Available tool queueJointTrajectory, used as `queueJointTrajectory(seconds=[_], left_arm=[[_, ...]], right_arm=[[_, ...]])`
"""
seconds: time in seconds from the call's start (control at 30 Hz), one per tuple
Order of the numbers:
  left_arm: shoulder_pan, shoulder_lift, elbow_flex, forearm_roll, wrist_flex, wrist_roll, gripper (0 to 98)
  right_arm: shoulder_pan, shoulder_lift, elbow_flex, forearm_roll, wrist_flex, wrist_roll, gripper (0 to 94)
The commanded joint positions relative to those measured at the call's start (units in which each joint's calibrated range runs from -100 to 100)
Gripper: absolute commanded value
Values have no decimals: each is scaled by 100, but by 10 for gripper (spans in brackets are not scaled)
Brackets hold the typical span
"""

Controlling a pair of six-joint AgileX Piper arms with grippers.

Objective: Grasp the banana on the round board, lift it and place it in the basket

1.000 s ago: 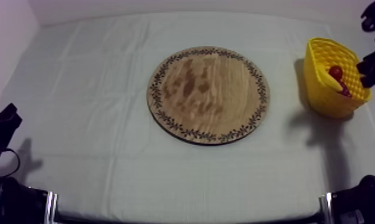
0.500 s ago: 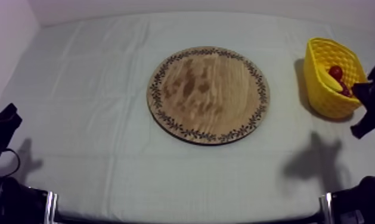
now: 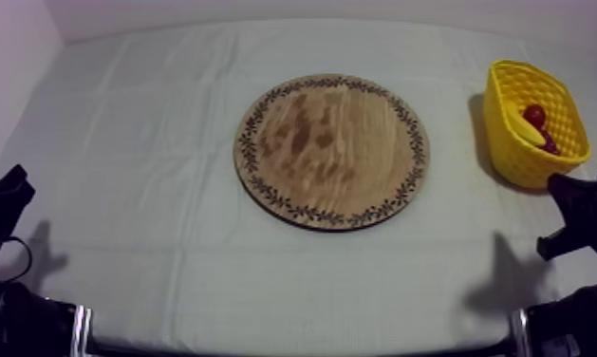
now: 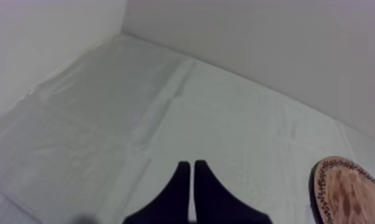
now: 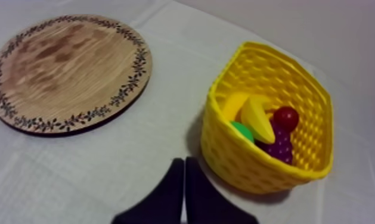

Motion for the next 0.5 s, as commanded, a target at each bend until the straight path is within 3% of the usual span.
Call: queueJointTrajectory(seconds=[0.0, 0.17, 0.47], left_arm=[[1, 0, 3, -2, -1, 1, 1], [1, 0, 3, -2, -1, 2, 1], [1, 0, 3, -2, -1, -1, 1]], right_arm=[[-50, -104, 171, 507, -461, -650, 5], [-117, -142, 339, 720, -746, -307, 5], [-332, -155, 378, 766, -825, -444, 5]])
